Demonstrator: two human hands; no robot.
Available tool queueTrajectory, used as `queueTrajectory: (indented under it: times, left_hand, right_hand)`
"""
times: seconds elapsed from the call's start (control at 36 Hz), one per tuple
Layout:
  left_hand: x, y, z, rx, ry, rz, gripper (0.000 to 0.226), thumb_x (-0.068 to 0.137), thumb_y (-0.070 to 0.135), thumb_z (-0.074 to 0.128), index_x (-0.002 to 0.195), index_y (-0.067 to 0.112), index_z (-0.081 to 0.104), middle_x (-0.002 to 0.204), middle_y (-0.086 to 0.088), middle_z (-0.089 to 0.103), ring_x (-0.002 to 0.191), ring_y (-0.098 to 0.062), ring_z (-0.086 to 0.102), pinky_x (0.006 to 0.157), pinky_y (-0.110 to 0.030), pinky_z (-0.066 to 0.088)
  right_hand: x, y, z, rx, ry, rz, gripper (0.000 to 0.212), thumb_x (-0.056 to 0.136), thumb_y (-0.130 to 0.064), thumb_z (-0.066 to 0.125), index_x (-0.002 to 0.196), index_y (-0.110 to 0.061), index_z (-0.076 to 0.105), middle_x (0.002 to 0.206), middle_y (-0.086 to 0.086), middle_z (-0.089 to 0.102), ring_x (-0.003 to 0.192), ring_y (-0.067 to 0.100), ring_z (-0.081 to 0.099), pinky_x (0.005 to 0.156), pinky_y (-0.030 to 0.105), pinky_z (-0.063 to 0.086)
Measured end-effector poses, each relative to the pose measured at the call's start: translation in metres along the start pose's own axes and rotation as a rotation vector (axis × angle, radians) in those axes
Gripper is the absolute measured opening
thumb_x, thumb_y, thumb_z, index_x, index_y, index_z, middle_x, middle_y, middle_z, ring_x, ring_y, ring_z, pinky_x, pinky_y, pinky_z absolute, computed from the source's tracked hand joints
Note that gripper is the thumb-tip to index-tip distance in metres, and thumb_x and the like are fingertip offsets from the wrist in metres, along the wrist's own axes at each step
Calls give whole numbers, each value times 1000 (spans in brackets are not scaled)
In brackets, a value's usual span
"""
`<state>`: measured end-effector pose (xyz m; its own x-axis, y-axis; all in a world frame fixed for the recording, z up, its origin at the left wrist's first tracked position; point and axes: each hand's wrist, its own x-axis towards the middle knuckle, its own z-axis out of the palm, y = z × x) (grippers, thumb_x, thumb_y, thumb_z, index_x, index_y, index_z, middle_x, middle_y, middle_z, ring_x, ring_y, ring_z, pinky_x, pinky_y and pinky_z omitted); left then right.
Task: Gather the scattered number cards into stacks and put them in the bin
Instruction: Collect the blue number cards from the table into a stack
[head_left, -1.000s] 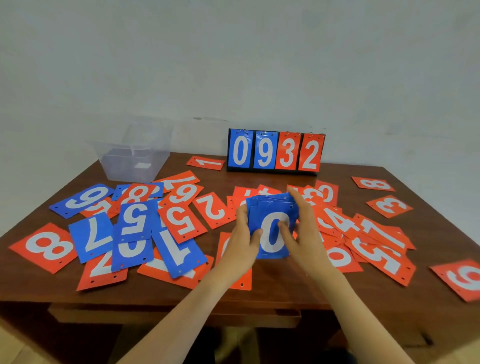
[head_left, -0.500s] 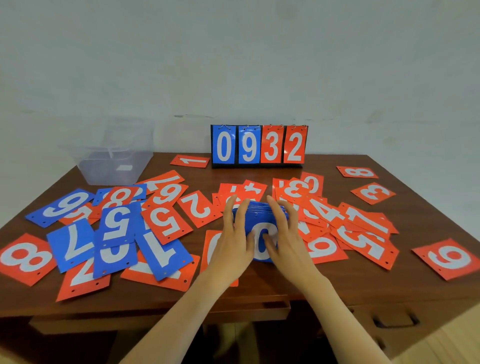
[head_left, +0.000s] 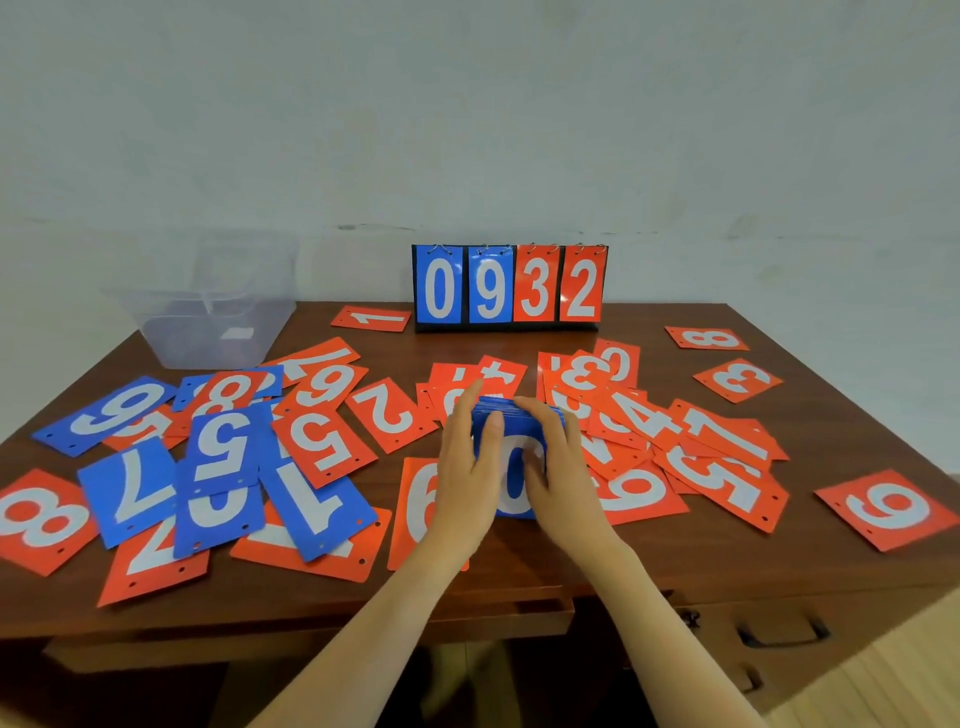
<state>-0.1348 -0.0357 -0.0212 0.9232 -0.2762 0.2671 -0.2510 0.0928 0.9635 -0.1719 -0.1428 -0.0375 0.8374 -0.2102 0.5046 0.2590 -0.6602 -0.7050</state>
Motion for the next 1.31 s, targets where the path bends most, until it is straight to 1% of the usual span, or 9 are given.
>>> queueTrajectory:
  times: [0.11, 0.22, 0.33, 0.42, 0.53, 0.81, 1.0, 1.17, 1.31]
  left_hand:
    - [2, 6, 3, 39, 81, 21, 8, 98, 30, 41, 97, 37, 45, 106, 3, 57, 100, -16, 59, 83, -31, 54]
    - [8, 12, 6, -48, 40, -88, 10, 100, 29, 35, 100, 24, 43, 95, 1, 58, 85, -13, 61, 62, -14, 50]
    - [5, 6, -1, -27, -135, -89, 16, 99, 29, 38, 115, 33, 37, 106, 7, 56, 96, -10, 61, 79, -22, 54]
    - [0, -2, -12, 134, -245, -71, 53, 98, 18, 45, 138, 38, 17, 121, 13, 46, 113, -8, 53, 91, -26, 52]
    - [-5, -12, -14, 260, -216, -73, 68, 96, 6, 44, 145, 32, 5, 123, 16, 43, 115, -5, 47, 89, -19, 48]
    - [15, 12, -60, 158, -43, -168, 58, 92, 11, 56, 140, 26, 26, 126, 4, 49, 103, -9, 57, 71, -24, 58]
    - [-10, 2, -152, 950, -50, -227, 55, 86, 32, 65, 134, 16, 44, 142, -4, 41, 130, -19, 38, 105, -34, 35]
    - [-35, -9, -178, 1176, -311, -386, 71, 82, 56, 59, 142, 24, 38, 152, 6, 28, 139, -15, 26, 111, -36, 26]
    - [-35, -9, -176, 1366, -325, -248, 53, 89, 51, 51, 133, 21, 49, 139, 4, 48, 128, -17, 42, 101, -34, 39]
  right_hand:
    - [-4, 3, 3, 23, 23, -38, 57, 92, 6, 47, 128, -36, 33, 138, 7, 33, 114, -12, 42, 83, 0, 41]
    - [-9, 2, 5, 189, 50, 101, 58, 98, -7, 43, 138, -40, 17, 134, -11, 40, 116, -5, 49, 84, 6, 45]
    - [-11, 11, 7, 250, 10, 219, 41, 101, -19, 39, 135, -35, 22, 117, -16, 52, 107, 2, 58, 81, 14, 51]
    - [-13, 17, 10, 192, -8, 265, 29, 100, -24, 40, 123, -37, 27, 113, -15, 52, 102, 2, 58, 79, 16, 51]
    - [-15, 17, 13, 162, -25, 299, 33, 99, -23, 43, 123, -36, 24, 111, -22, 49, 102, 2, 56, 74, 10, 50]
    - [29, -15, 20, 414, -136, 389, 55, 98, -12, 48, 146, -26, 25, 127, -11, 48, 103, 5, 56, 65, 11, 53]
    - [43, -29, 62, 691, -148, 659, 48, 94, -6, 53, 136, -24, 39, 121, 3, 61, 96, 18, 64, 71, 30, 57]
    - [35, -28, 75, 767, -148, 720, 44, 92, -6, 56, 132, -20, 44, 118, 4, 64, 97, 21, 66, 75, 34, 57]
    - [30, -28, 77, 762, -146, 700, 43, 92, -5, 55, 131, -20, 45, 104, -3, 65, 90, 15, 67, 66, 28, 58]
